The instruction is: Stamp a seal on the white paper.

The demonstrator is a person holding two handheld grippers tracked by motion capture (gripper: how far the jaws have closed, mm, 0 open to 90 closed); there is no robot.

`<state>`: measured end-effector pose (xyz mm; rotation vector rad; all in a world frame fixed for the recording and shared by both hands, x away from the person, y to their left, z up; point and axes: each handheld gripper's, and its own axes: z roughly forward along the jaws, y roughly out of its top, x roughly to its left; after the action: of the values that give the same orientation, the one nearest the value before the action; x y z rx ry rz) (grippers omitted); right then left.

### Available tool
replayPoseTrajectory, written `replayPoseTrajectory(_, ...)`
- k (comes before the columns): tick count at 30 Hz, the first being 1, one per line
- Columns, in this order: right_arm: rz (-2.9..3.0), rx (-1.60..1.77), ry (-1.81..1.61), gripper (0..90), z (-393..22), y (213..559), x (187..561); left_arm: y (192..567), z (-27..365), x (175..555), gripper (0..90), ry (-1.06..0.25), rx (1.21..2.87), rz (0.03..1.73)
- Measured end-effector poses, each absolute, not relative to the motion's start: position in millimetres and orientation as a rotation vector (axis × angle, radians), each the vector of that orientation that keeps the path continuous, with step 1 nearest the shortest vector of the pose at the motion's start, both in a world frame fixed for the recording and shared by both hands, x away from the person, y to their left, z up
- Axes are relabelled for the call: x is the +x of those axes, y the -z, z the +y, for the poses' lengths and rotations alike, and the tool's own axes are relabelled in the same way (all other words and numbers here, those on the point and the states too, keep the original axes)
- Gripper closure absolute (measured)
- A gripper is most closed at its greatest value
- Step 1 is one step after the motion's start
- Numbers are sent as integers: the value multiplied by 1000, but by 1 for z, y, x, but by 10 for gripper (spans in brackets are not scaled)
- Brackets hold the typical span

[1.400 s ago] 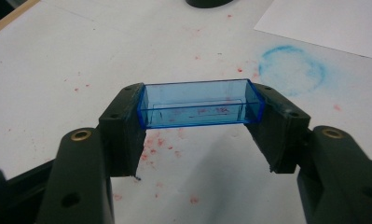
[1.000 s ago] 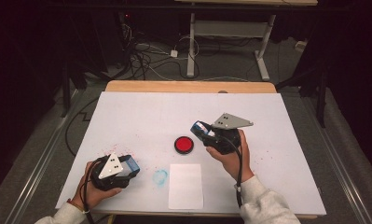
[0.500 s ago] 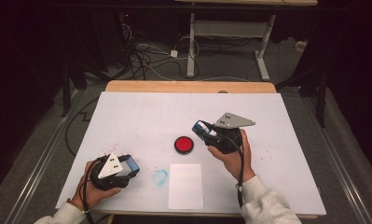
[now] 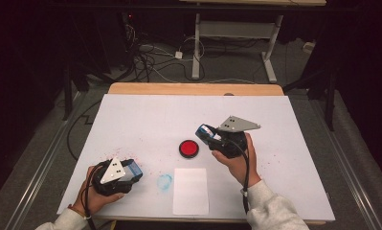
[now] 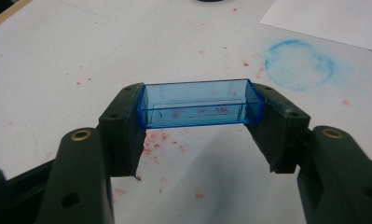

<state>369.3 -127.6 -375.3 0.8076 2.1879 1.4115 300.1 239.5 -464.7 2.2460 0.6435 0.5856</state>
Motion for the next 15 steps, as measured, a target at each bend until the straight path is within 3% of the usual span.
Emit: replayPoseTrajectory(15,2288,718,-1401,699,-110,386,346,463,237,298,391,-612,2259,624)
